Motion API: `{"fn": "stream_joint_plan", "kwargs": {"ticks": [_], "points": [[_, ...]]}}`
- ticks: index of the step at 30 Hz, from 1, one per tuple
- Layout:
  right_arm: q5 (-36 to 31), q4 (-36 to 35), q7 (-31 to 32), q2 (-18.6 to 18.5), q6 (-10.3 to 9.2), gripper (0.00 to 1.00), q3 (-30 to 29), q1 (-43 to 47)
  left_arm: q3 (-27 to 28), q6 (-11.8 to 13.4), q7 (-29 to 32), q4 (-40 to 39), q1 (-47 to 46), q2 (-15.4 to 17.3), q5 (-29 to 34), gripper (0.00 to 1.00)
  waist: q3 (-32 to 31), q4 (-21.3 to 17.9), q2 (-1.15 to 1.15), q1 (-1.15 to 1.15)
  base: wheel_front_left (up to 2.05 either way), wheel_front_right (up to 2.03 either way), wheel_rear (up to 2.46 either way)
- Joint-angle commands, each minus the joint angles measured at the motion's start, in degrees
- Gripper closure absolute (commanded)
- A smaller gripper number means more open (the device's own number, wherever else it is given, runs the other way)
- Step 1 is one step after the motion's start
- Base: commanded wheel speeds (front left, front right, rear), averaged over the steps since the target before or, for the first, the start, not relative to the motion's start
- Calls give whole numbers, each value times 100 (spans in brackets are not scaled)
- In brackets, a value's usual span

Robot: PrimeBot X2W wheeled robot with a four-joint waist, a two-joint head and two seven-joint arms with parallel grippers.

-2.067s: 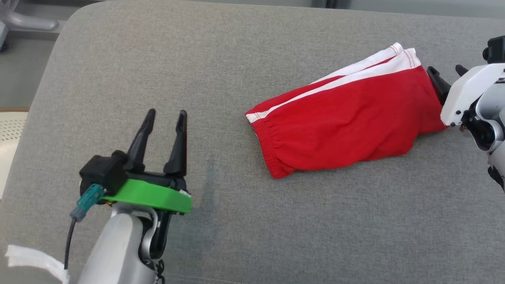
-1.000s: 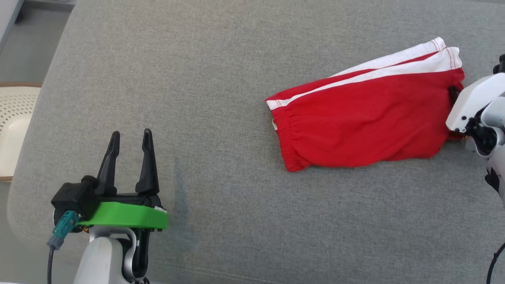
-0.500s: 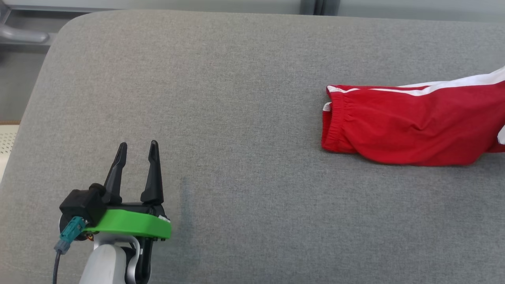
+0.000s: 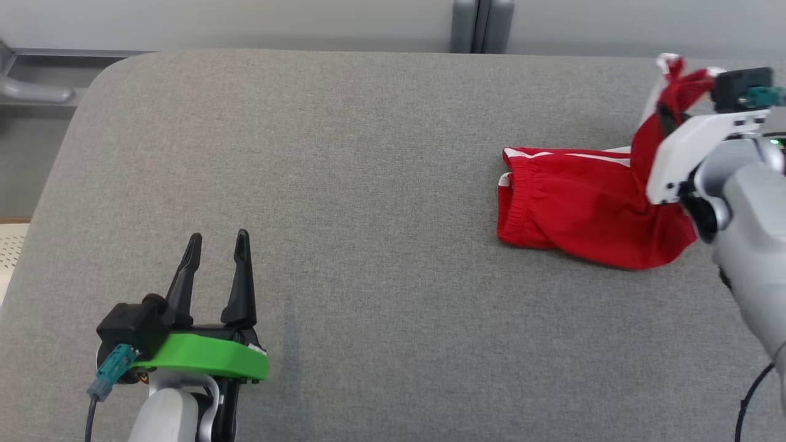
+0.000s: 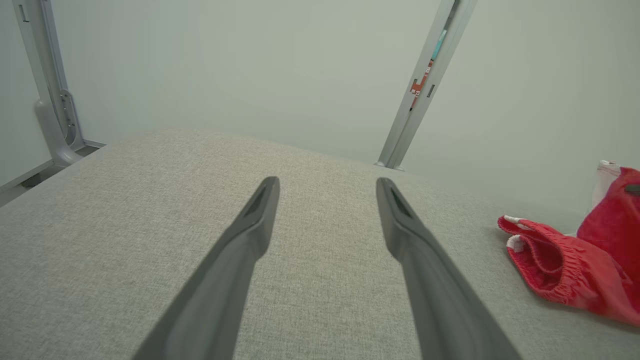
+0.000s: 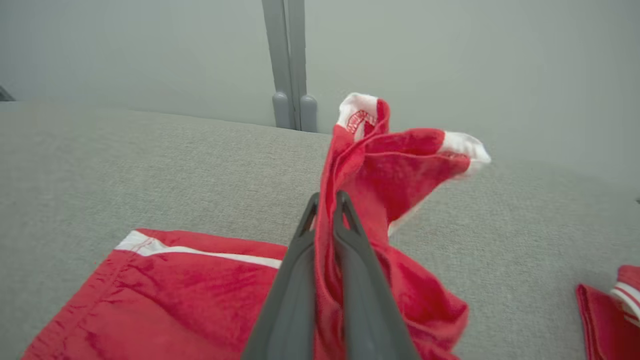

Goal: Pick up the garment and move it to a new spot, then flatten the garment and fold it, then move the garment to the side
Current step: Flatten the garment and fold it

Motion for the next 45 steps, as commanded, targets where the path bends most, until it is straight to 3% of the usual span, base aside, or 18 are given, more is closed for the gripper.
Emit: {"fn": "stream_joint_plan", "kwargs": {"ticks": [1, 10, 18, 19, 23, 26, 31, 37, 43, 44, 45], "points": [[-106, -104, 130, 96, -12, 100, 77, 29, -7, -9, 2, 13, 91, 10, -53, 0, -30, 23, 0, 0, 0, 0, 0], [-503, -467, 1007, 864, -12, 100, 310, 453, -68, -10, 2, 47, 108, -22, -124, 0, -119, 174, 0, 0, 0, 0, 0], [-775, -682, 1331, 1188, -12, 100, 223, 850, -13, -10, 2, 32, 143, -39, -133, 0, -162, 213, 0, 0, 0, 0, 0], [-800, -739, 1352, 1216, -12, 0, 179, 890, -8, -10, 2, 28, 145, -41, -129, 0, -163, 202, 0, 0, 0, 0, 0], [-610, -1179, 1368, 1346, -12, 0, 13, 1081, 14, -10, 2, 23, 162, -42, -117, 0, -188, 154, 0, 0, 0, 0, 0], [45, -1934, 1599, 1489, -9, 0, -97, 1369, 28, -10, 2, 32, 183, -41, -114, 0, -246, 106, 0, 0, 0, 0, 0], [632, -3369, 1817, 1050, -12, 0, -290, 1880, 52, -10, 2, 47, 253, -42, -111, 0, -377, 11, 0, 0, 0, 0, 0], [-12, -4166, 1411, 577, -10, 0, -1320, 2586, 59, -10, 2, 53, 341, -50, -143, 0, -544, -80, 0, 0, 0, 0, 0], [-1138, -3837, 1031, 724, -7, 0, -2102, 3027, 36, -10, 2, 16, 331, -51, -159, 0, -504, -106, 0, 0, 0, 0, 0], [-1211, -3746, 969, 807, -7, 9, -2164, 3024, 20, -10, 2, 6, 314, -50, -149, 0, -467, -107, 0, 0, 0, 0, 0], [-1353, -3621, 873, 881, -6, 42, -2188, 2988, -5, -10, 2, -1, 283, -42, -136, 0, -421, -101, 0, 0, 0, 0, 0]]}}
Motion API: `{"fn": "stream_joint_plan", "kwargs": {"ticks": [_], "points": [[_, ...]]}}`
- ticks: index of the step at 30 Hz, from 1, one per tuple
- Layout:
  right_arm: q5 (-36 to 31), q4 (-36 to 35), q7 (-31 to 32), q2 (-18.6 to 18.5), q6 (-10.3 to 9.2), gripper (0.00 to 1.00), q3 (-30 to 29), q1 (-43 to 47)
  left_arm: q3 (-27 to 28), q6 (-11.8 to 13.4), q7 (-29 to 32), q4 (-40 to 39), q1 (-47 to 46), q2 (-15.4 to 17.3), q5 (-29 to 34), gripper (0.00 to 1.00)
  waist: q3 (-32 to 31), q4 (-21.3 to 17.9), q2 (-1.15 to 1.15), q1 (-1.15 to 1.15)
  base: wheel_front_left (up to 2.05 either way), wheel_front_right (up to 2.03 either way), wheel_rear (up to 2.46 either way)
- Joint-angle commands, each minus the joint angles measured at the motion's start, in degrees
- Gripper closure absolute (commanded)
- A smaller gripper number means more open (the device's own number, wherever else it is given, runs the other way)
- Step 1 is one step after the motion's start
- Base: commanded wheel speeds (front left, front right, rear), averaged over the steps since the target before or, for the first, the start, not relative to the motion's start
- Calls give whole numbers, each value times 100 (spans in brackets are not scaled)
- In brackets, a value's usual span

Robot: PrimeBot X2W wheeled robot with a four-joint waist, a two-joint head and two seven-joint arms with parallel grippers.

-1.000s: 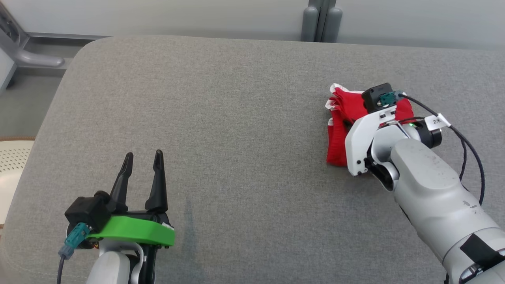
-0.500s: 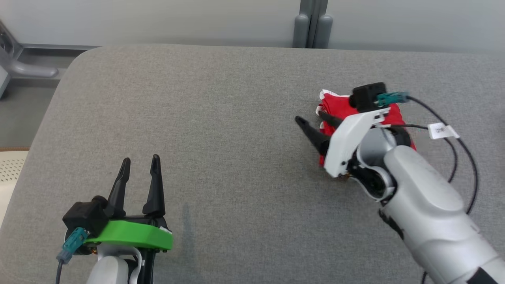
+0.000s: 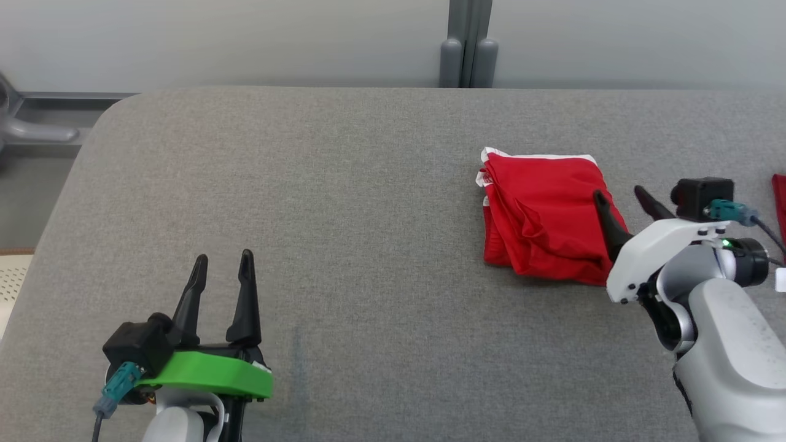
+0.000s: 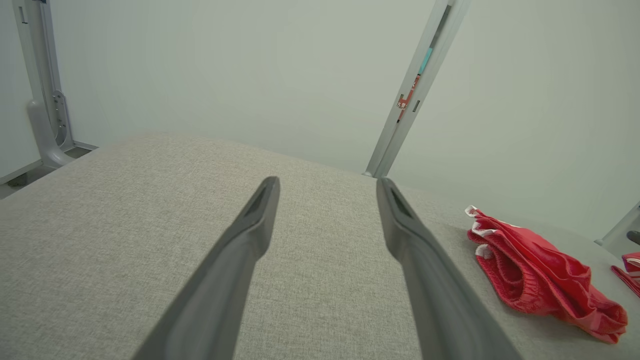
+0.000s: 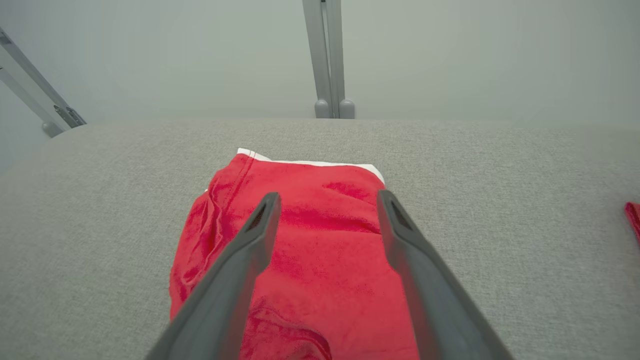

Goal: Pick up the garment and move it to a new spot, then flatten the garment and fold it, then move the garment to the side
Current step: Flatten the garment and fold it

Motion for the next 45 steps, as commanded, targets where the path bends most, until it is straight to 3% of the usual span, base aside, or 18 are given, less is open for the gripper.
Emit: {"fn": "stream_joint_plan", "kwargs": {"ticks": [1, 8, 14, 20, 25, 26, 27, 32, 37, 45], "points": [[-161, 127, -113, 60, -1, 98, 19, -50, -42, -10, 2, 0, -21, 36, 21, 0, 104, 14, 0, 0, 0, 0, 0], [-588, 1234, -731, 447, -1, 100, 416, -447, -193, -10, 2, -8, -249, 58, 10, 0, 356, 190, 0, 0, 0, 0, 0], [-281, 1906, -867, 703, -1, 100, 1248, -557, -164, -10, 2, 32, -294, 72, -7, 0, 372, 244, 0, 0, 0, 0, 0], [148, 2078, -897, 769, -1, 100, 2127, -434, -70, -10, 2, 70, -161, 67, -2, 0, 211, 143, 0, 0, 0, 0, 0], [727, 1492, -1125, 683, -1, 100, 2588, -273, 21, -10, 2, 86, -33, 75, 33, 0, -12, -25, 0, 0, 0, 0, 0], [816, 1317, -1163, 615, -1, 66, 2627, -211, 46, -10, 2, 89, -7, 79, 38, 0, -60, -67, 0, 0, 0, 0, 0], [885, 1089, -1226, 499, -2, 0, 2659, -148, 101, -10, 2, 88, 33, 88, 44, 0, -118, -124, 0, 0, 0, 0, 0], [982, 81, -1534, 151, -2, 0, 2061, 232, 337, -10, 3, 30, 260, 95, 117, 0, -356, -410, 0, 0, 0, 0, 0], [689, -740, -1499, 8, -2, 0, 894, 852, 538, -10, 3, -38, 482, 97, 230, 0, -500, -679, 0, 0, 0, 0, 0], [-81, -1184, -1072, -81, -1, 0, -222, 1438, 637, -10, 3, -29, 648, 112, 401, 0, -565, -878, 0, 0, 0, 0, 0]]}}
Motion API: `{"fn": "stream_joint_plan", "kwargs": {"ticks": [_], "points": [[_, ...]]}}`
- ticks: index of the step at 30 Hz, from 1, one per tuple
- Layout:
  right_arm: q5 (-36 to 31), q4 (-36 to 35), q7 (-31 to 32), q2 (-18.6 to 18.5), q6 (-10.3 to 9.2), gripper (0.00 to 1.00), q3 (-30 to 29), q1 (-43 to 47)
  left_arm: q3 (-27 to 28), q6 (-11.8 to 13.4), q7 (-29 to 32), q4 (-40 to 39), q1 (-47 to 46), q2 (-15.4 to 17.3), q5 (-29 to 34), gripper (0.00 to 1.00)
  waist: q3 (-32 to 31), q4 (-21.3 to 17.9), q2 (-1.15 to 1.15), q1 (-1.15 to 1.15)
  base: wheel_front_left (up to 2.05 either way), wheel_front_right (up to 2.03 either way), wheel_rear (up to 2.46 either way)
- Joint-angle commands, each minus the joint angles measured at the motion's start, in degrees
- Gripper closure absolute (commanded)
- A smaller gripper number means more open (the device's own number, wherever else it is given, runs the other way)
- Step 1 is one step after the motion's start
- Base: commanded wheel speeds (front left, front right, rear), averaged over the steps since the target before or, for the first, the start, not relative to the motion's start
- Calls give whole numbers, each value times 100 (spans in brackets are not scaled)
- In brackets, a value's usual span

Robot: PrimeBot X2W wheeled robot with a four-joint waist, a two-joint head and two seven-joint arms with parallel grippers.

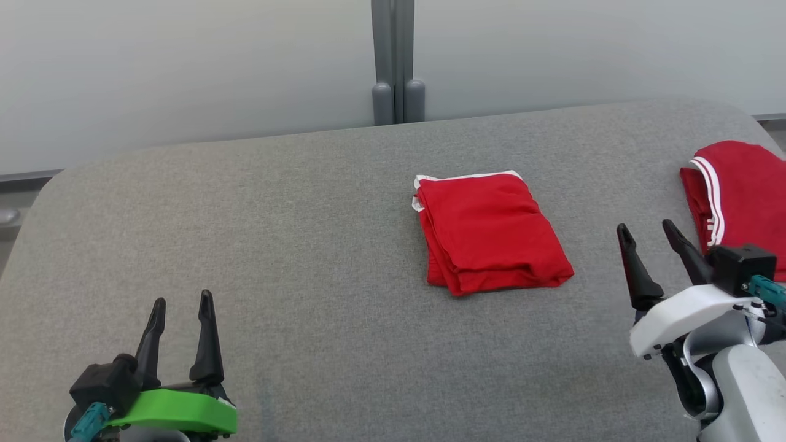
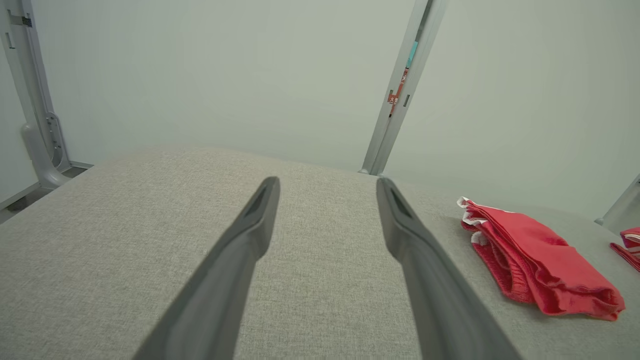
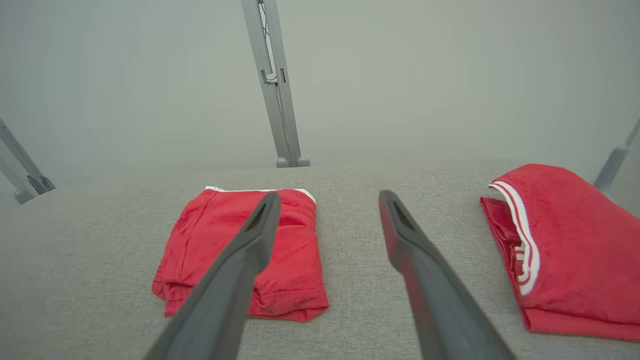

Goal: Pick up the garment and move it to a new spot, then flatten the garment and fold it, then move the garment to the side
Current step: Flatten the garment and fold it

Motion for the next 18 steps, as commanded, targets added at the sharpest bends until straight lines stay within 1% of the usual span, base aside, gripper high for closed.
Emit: {"fn": "stream_joint_plan", "kwargs": {"ticks": [1, 4, 7, 18], "points": [[-85, -22, 33, 0, -2, 0, -87, 96, 6, -10, 3, 25, 102, 41, 67, 0, -62, -66, 0, 0, 0, 0, 0], [-271, -34, 95, 29, -2, 0, -199, 159, 2, -10, 3, 71, 133, 53, 110, 0, -101, -79, 0, 0, 0, 0, 0], [-400, -38, 84, 13, -3, 0, -191, 232, 10, -10, 3, 108, 164, 83, 217, 0, -145, -80, 0, 0, 0, 0, 0], [-392, -32, 129, 139, -3, 0, -125, 337, 98, -9, 3, 157, 249, 55, 318, 0, -219, -41, 0, 0, 0, 0, 0]]}}
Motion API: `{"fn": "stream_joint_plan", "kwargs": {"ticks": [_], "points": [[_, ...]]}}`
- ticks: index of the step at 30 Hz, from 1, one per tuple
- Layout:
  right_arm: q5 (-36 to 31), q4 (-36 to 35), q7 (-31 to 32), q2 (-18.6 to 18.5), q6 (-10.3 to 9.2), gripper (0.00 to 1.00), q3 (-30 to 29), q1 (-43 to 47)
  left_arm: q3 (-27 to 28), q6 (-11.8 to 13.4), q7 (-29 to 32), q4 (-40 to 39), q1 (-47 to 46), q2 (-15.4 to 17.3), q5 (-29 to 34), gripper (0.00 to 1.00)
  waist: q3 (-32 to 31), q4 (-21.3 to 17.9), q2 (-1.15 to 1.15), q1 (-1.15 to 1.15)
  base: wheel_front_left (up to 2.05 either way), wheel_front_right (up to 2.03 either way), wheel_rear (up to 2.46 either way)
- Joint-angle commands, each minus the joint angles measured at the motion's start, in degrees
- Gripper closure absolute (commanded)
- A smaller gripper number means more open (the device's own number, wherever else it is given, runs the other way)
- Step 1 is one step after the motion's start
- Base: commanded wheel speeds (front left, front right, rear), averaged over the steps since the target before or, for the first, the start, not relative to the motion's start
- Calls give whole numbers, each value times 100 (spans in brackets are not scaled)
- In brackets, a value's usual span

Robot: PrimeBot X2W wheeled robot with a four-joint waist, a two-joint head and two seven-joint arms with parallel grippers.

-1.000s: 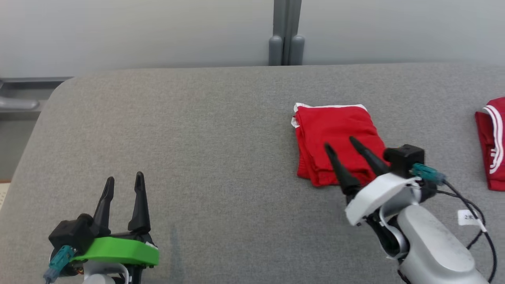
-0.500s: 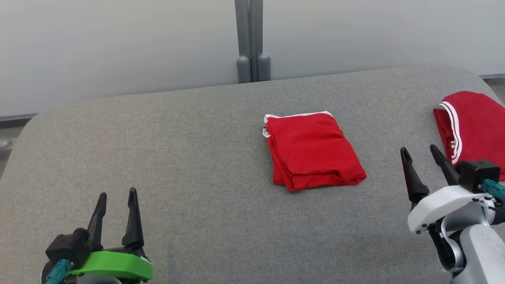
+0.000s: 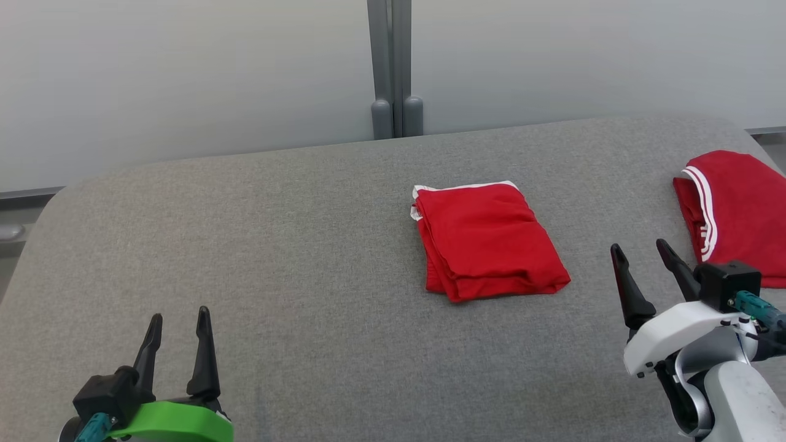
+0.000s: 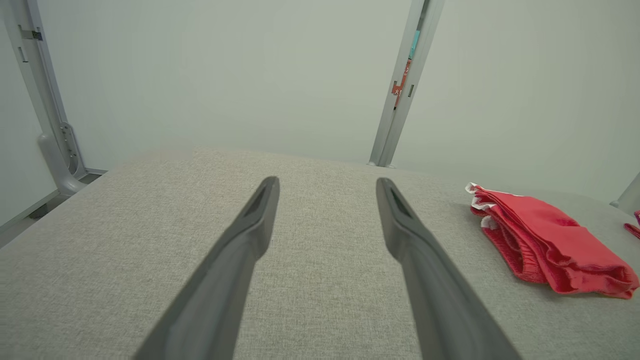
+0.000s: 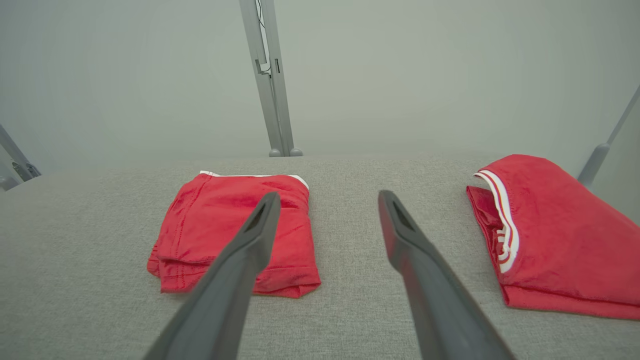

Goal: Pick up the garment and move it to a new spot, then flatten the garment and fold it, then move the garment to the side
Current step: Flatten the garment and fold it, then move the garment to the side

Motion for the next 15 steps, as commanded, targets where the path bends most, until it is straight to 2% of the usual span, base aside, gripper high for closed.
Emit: {"fn": "stream_joint_plan", "kwargs": {"ticks": [1, 15], "points": [[-5, -37, 20, 9, -4, 0, 6, 82, 39, -9, 3, 11, 106, 16, 16, 0, 0, 2, 0, 0, 0, 0, 0], [29, -69, 30, 63, -4, 0, -20, 55, 71, -10, 3, 53, 29, -21, 25, 0, 62, 40, 0, 0, 0, 0, 0]]}}
